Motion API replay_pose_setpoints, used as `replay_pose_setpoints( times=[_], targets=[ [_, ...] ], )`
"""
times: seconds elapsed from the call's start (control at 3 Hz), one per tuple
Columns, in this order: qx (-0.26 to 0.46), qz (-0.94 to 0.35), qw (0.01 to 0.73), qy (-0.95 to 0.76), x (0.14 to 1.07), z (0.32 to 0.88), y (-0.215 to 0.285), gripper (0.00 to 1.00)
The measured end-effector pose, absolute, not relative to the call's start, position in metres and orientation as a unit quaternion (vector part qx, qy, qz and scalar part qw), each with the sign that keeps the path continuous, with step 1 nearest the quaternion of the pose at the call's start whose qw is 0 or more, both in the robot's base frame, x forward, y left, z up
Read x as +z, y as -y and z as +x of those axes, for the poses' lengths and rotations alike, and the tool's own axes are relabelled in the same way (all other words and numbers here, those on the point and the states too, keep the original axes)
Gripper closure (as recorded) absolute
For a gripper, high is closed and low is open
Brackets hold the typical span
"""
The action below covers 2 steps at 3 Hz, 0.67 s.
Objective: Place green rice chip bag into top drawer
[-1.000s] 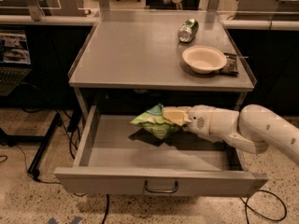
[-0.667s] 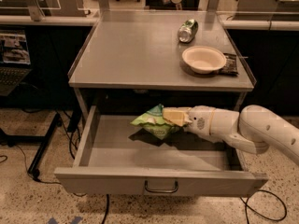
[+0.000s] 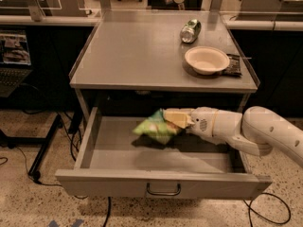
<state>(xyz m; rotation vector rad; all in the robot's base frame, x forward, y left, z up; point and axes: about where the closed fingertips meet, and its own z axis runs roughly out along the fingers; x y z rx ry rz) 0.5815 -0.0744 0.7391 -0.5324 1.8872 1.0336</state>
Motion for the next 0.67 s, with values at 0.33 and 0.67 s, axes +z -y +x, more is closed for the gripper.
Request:
replay_pose_setpoints(
  times=[0.33,0.67],
  targets=[
    [0.417,-0.215,0.446,-0.762,0.7391,0.5815,0.0743,0.04],
    [0.417,-0.215,0.446,-0.762,0.7391,0.5815,0.0743,0.00]
  ],
)
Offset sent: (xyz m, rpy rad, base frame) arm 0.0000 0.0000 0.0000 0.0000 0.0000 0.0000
